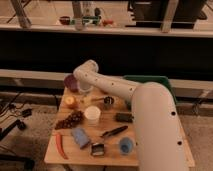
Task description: Place fork in table surface
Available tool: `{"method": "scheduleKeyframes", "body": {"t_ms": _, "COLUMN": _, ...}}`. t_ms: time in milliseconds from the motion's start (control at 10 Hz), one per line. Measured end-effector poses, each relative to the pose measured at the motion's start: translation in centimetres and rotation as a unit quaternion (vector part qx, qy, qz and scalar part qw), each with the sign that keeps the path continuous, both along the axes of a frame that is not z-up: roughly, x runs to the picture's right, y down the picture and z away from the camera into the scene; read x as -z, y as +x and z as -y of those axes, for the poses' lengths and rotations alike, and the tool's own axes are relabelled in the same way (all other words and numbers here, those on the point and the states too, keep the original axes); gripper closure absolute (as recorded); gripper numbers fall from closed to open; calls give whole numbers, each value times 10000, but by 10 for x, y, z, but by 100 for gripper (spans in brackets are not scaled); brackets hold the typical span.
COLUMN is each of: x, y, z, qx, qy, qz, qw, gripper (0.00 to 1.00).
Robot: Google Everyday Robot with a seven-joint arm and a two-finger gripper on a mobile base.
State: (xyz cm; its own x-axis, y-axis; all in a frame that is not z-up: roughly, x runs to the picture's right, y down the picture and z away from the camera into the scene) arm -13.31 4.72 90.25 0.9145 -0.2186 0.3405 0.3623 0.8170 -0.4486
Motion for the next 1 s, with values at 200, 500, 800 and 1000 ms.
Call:
{"method": "scheduleKeyframes", "body": {"t_ms": 200, "x": -9, "y": 7, "z": -5, "qx": -147, "qy": -147, "qz": -179, "qw": 9996, "gripper": 20}}
{"method": "scheduleKeyframes", "body": {"t_ms": 500, "x": -18, "y": 16, "z": -10, "qx": -368, "qy": -321, "qz": -344, "qw": 9982, "gripper": 20}}
{"method": "scheduleKeyframes", "body": {"t_ms": 800, "x": -26, "y": 21, "z": -14, "qx": -482, "qy": -425, "qz": -456, "qw": 9969, "gripper": 20}}
{"method": "scheduleKeyframes", "body": {"t_ms": 1000, "x": -32, "y": 25, "z": -17, "qx": -513, "qy": -482, "qz": -538, "qw": 9961, "gripper": 20}}
